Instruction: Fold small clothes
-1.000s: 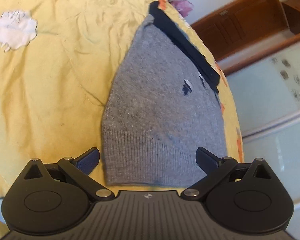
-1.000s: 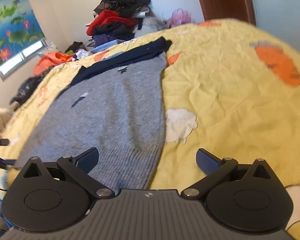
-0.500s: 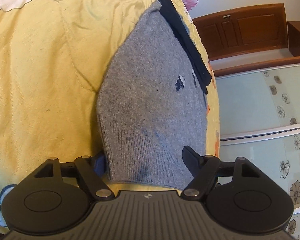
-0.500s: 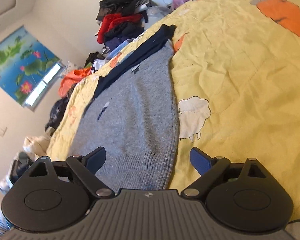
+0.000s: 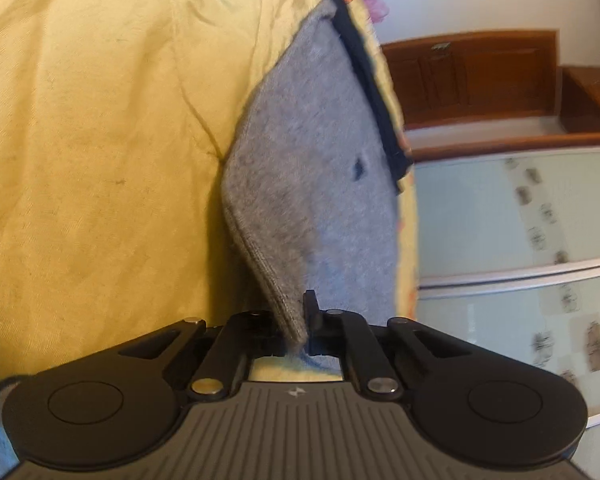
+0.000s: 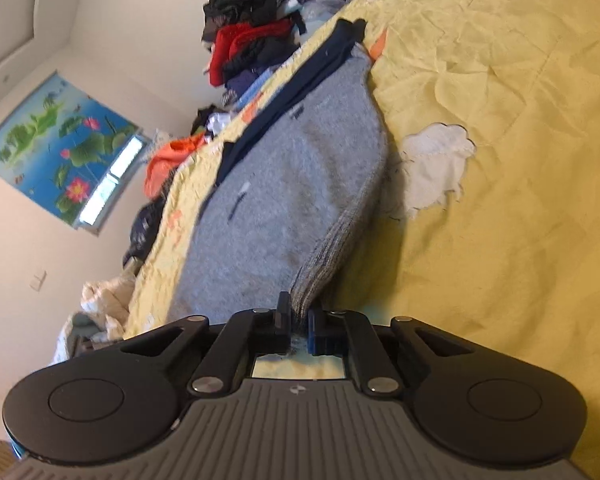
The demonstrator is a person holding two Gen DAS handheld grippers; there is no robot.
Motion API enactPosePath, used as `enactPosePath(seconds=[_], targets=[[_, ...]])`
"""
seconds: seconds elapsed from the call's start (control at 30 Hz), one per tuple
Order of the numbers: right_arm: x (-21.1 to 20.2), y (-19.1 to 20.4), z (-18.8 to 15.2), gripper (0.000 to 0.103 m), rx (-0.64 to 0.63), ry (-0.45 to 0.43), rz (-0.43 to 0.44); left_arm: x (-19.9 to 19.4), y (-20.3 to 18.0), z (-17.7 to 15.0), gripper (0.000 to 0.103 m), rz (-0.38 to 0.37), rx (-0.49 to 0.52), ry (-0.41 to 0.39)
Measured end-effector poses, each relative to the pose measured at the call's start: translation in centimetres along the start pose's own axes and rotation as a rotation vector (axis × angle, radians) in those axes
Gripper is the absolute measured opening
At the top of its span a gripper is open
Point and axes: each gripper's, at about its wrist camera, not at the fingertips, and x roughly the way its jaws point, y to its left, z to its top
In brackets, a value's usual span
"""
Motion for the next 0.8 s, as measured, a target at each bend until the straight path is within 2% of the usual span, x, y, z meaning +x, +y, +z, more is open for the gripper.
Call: enactPosePath(seconds=[0.07,0.13,0.33,0.5,0.67,0.8], targets=[[0.1,0.7,0.3,0.013,0.002,-0.044,0.01,-0.5,0.1,-0.1,0.006,-0.045,0.019,-0.031],[0.1,1.7,1.0,0.012,-0.011,-0.09,0.017,-1.1,-0.4,0.0,0.005,-0.123,0.056,-0.062],[1.6,4.7,5.9,0.012,-0.062,-0.177,0.025,-1.1,-3.4,3.3,0.005,-0.135,0.123,-0.12],[3.9,6.8,11.9,0.012,-0.086,-0.216,0.049,-0.4,-6.6,8.6,0.005,-0.195,0.157,-0.186],[7.9,7.0,19.0,0.011,-0.088,-0.247,0.038,2.4,-10.2,15.3,0.005,-0.19,0.195,-0.208],[12.5,5.7,24.2,0.011,-0.065,-0.259,0.015,5.5,-12.1,20.5,0.005,-0.188,0.213,-0.222]])
